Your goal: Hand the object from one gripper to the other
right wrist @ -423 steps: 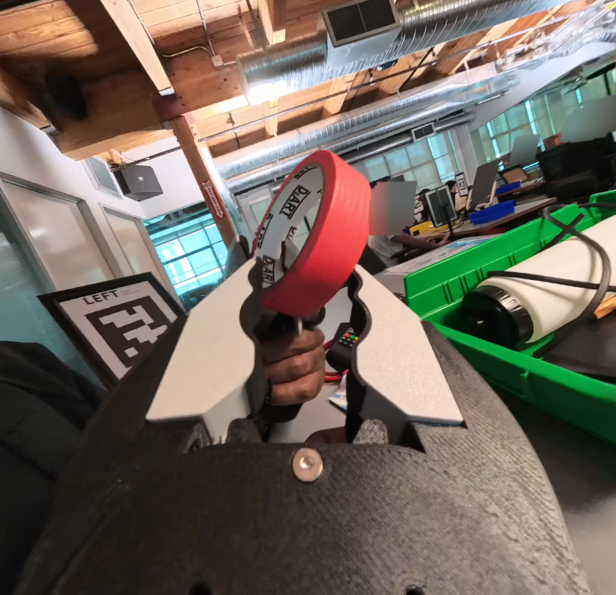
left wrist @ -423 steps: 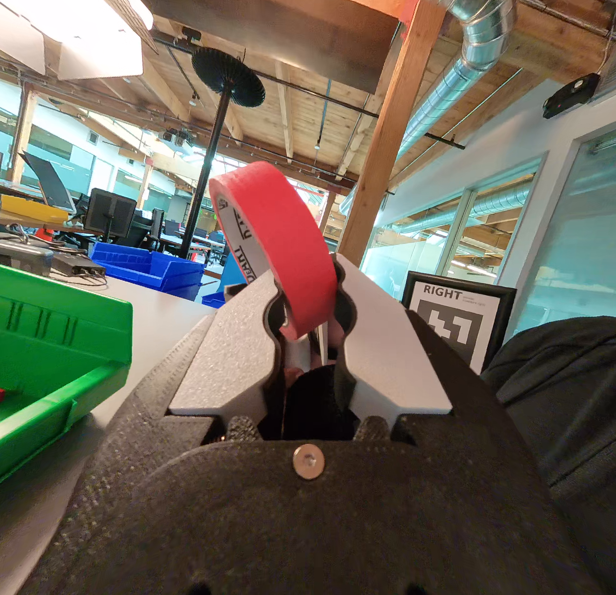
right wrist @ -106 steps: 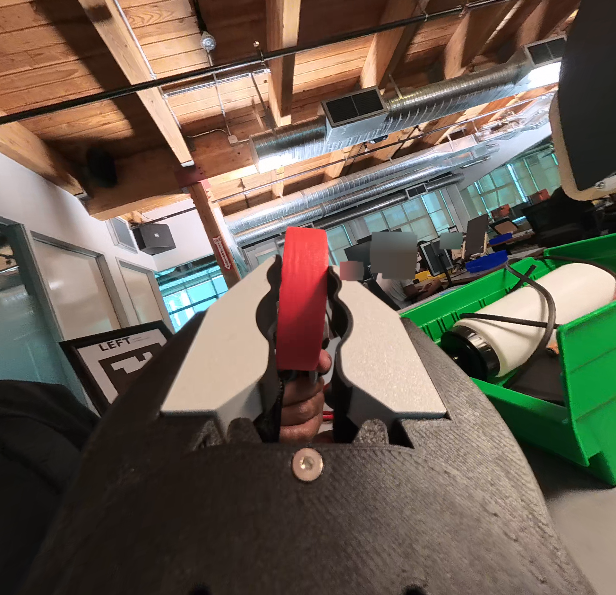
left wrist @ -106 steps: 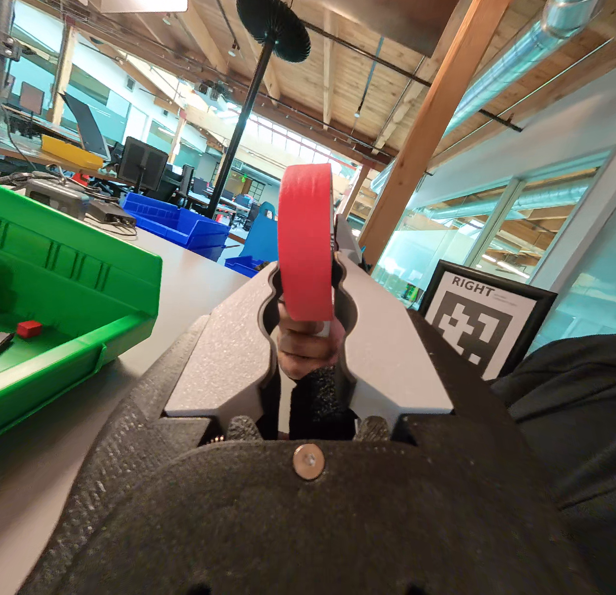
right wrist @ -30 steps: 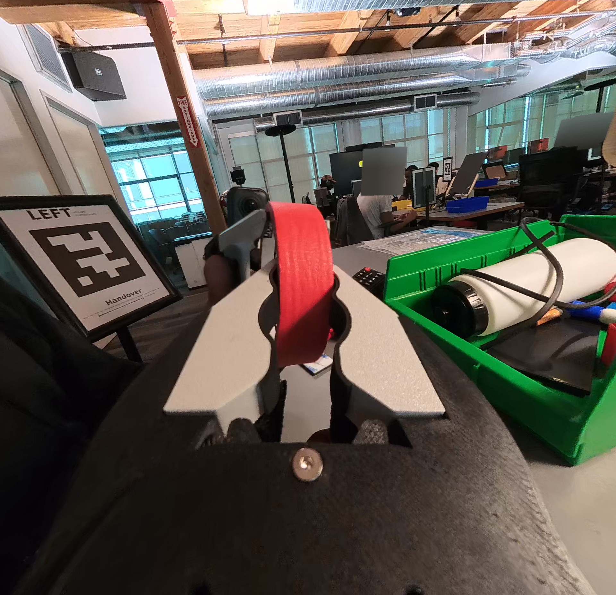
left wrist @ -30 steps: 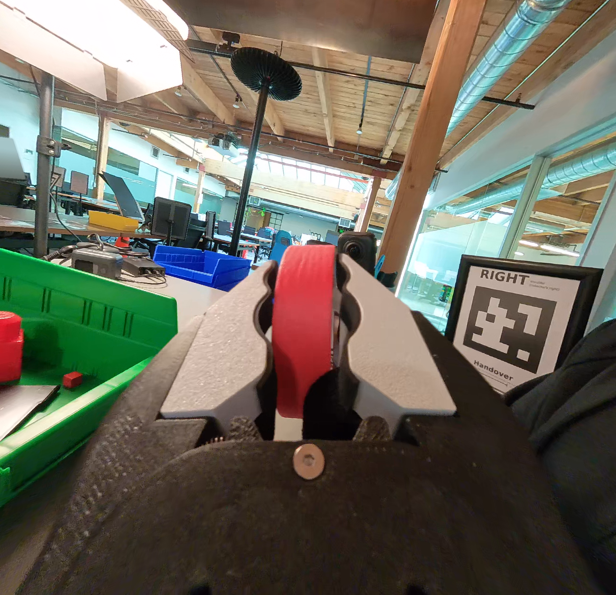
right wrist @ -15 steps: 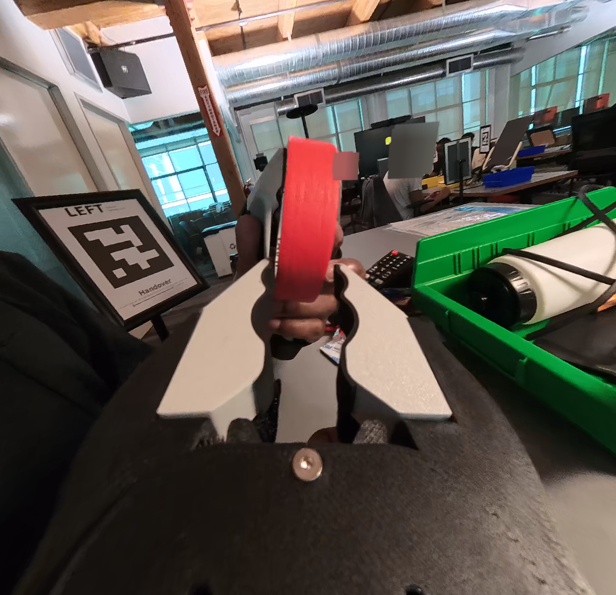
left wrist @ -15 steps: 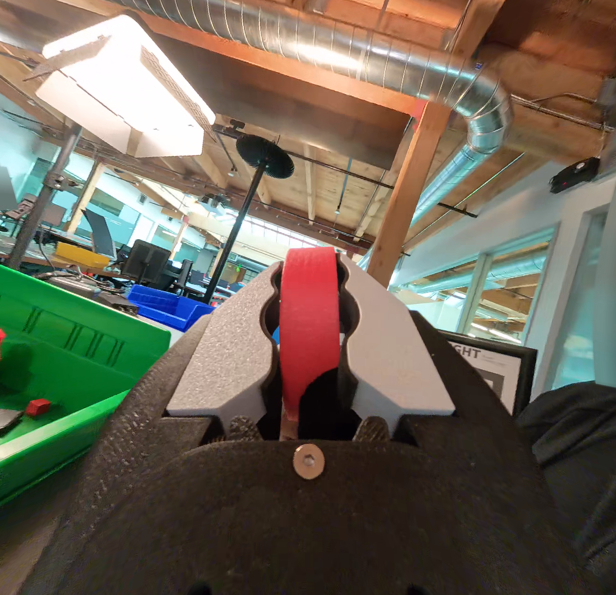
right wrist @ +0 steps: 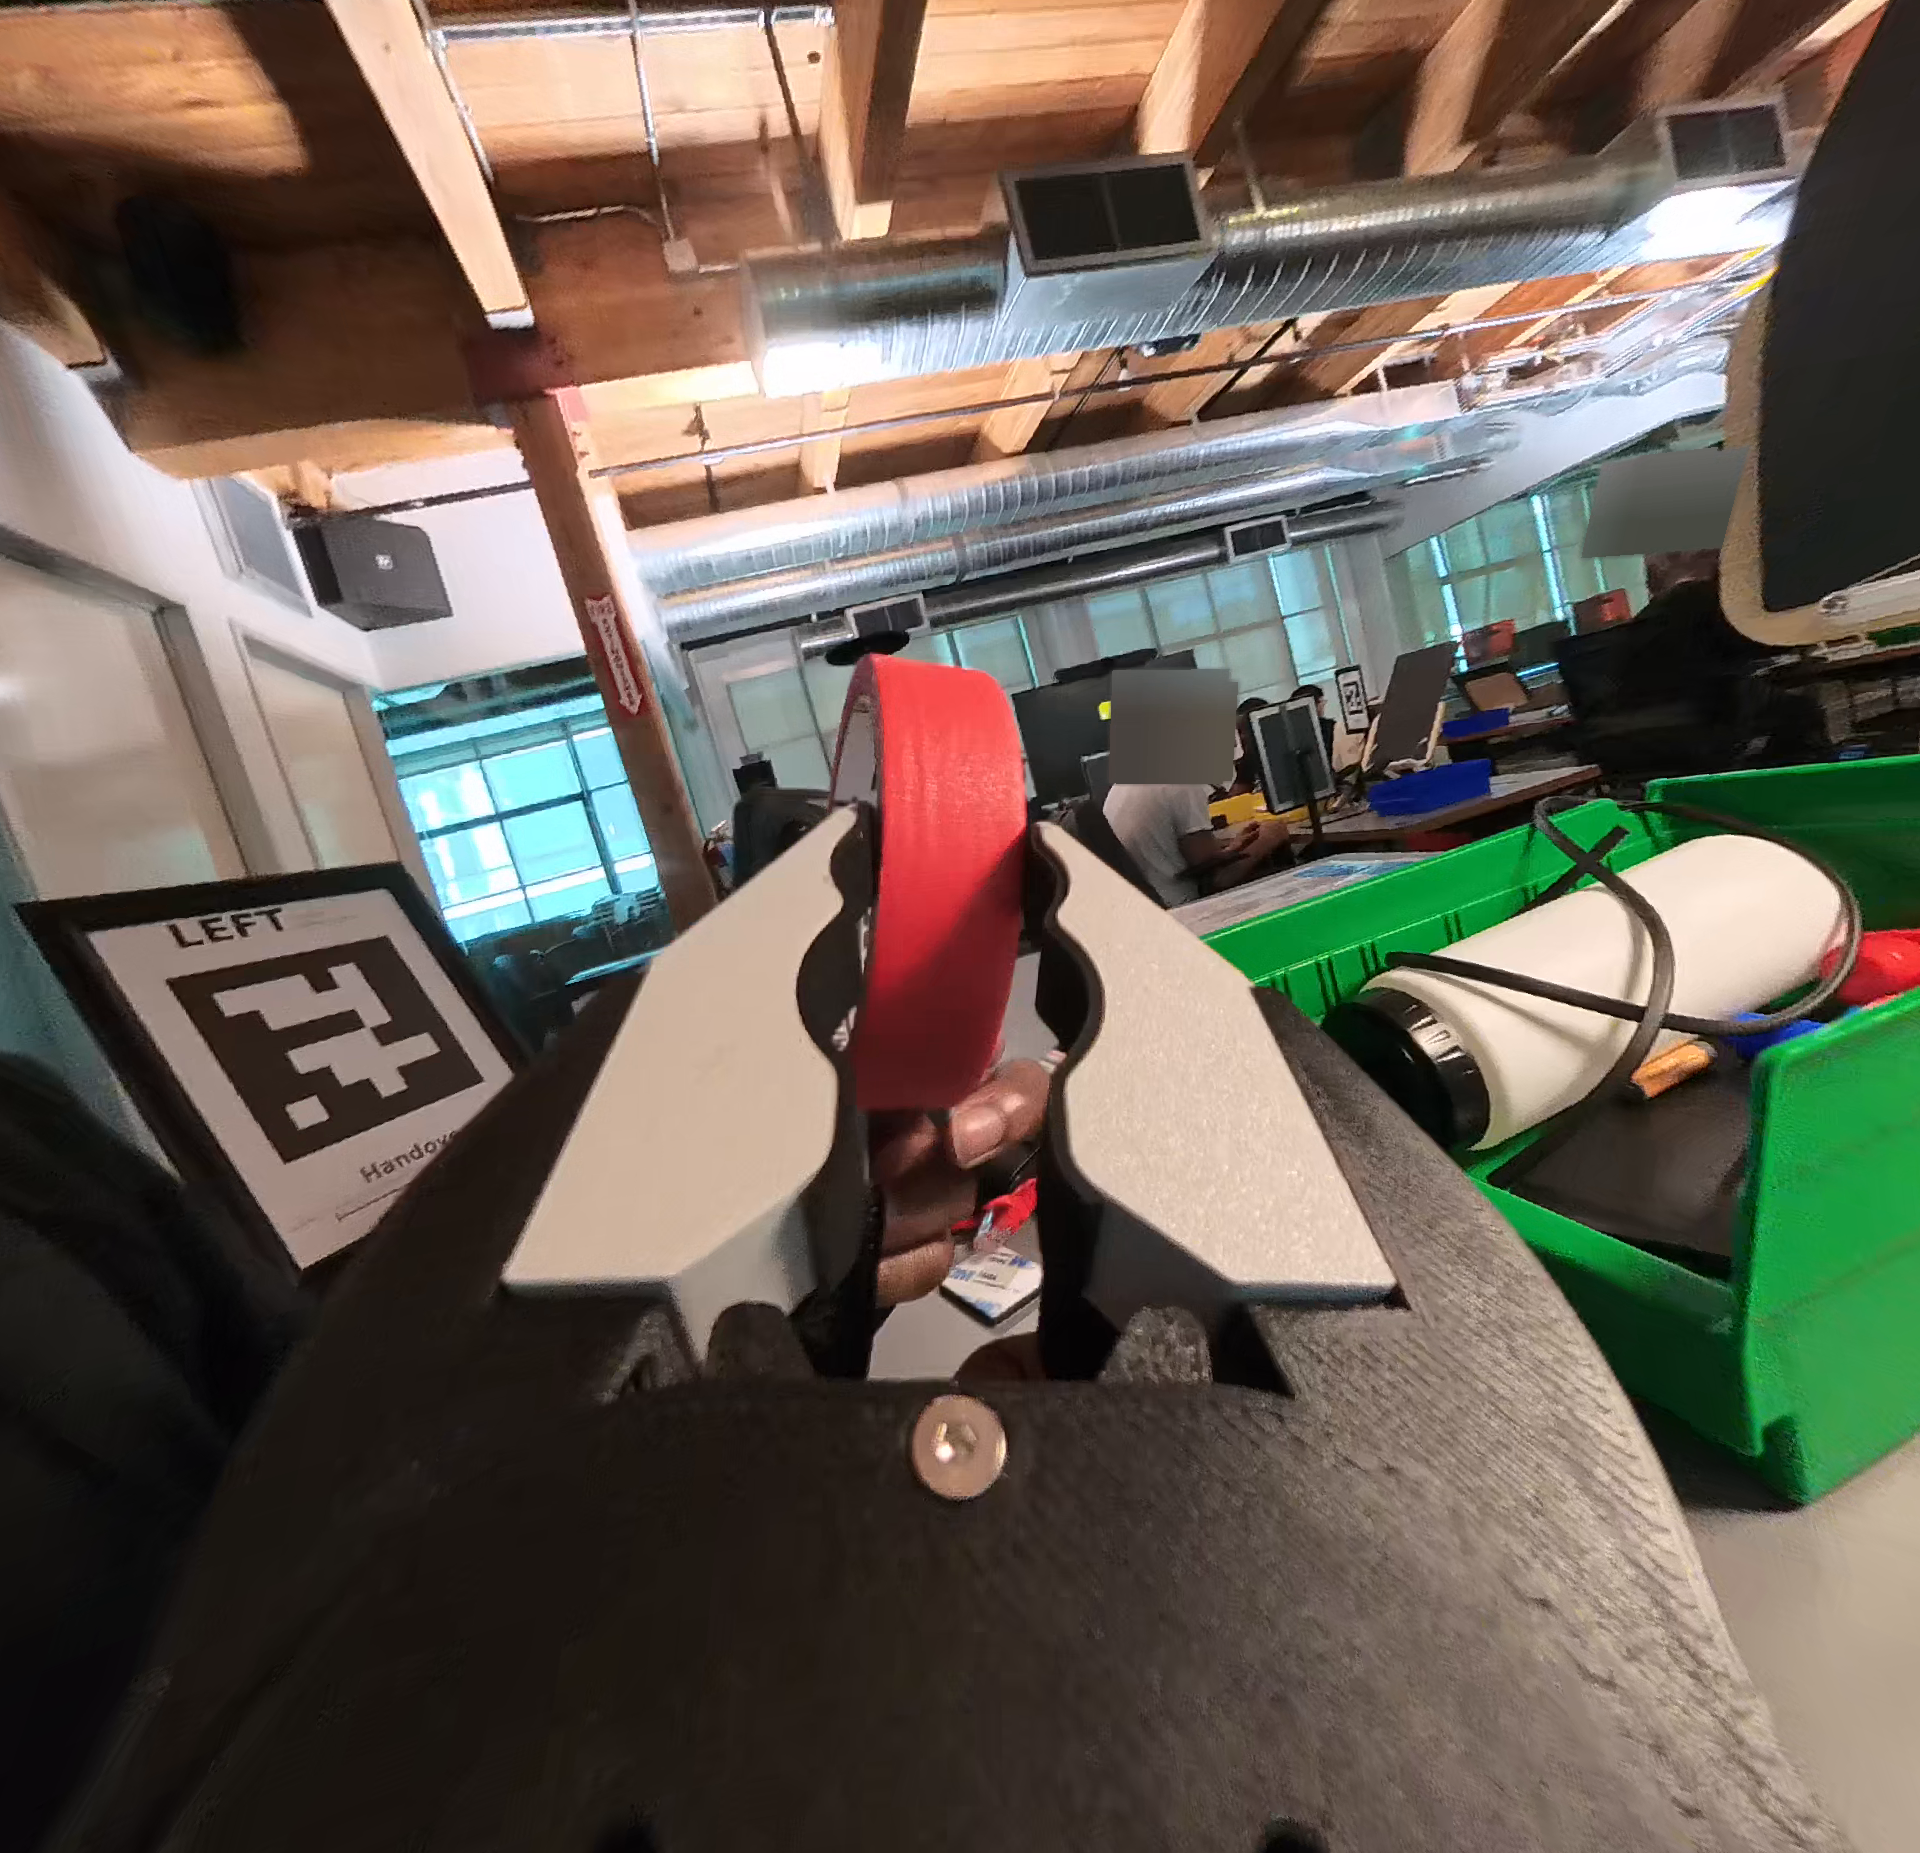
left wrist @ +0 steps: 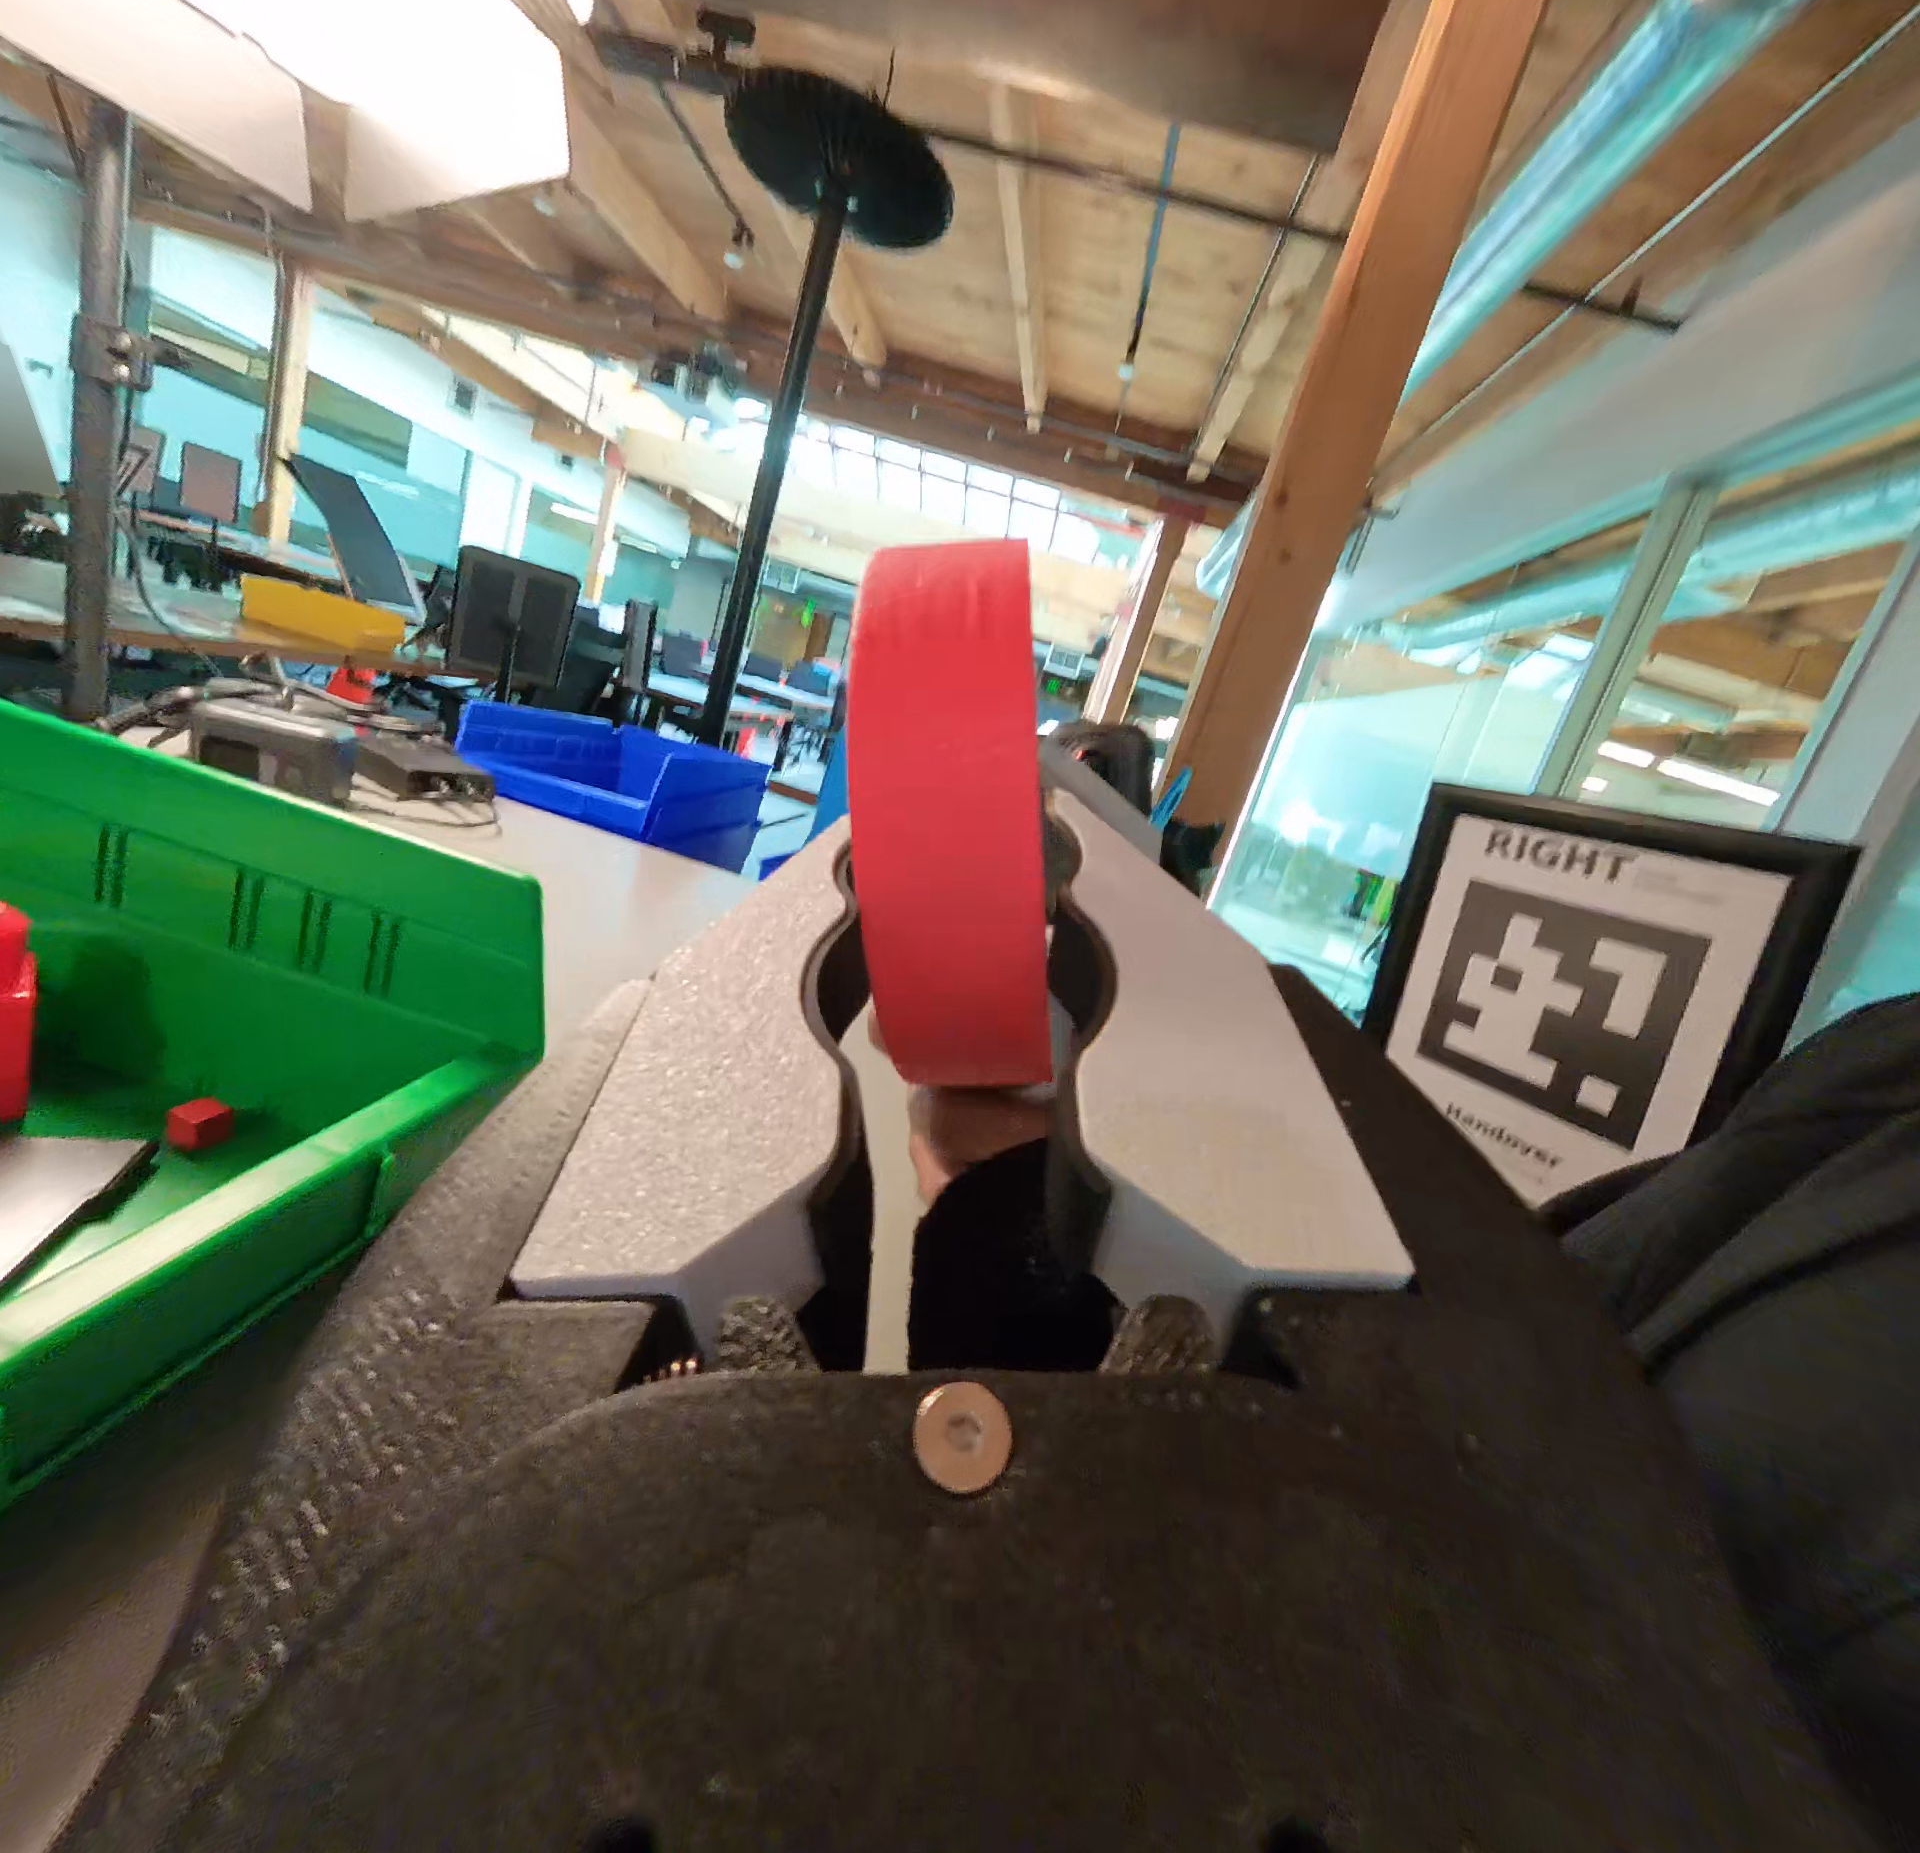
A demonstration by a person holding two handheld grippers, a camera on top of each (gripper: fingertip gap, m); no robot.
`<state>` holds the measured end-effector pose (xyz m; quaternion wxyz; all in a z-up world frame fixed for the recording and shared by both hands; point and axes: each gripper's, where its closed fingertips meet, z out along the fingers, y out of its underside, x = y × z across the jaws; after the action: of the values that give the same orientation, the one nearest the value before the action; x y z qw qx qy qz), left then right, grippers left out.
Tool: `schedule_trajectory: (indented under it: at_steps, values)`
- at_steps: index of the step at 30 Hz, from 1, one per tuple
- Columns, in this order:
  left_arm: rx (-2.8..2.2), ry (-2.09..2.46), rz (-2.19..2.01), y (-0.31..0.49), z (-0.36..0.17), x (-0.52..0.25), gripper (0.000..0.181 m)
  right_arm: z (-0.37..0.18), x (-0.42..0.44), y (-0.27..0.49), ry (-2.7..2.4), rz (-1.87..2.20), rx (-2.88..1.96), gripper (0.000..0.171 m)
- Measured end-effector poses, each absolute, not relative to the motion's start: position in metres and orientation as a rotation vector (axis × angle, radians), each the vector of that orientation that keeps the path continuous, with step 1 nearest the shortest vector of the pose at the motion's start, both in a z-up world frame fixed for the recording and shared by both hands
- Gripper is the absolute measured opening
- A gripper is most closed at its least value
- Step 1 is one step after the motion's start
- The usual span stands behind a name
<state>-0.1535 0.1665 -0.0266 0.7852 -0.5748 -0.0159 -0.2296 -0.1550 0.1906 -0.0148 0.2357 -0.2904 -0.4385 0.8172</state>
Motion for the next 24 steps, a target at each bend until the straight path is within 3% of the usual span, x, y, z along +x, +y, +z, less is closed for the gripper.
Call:
schedule_trajectory:
  at_steps: [16, 24]
  values:
    - [-1.076, -0.233, -0.28, 0.142, -0.009, -0.204, 0.029, -0.045, -0.183, 0.192, -1.295, 1.983, -0.987, 0.032]
    - [-1.122, -0.124, -0.026, 0.147, -0.006, -0.189, 0.029, -0.061, -0.187, 0.169, -1.435, 1.991, -1.023, 0.036]
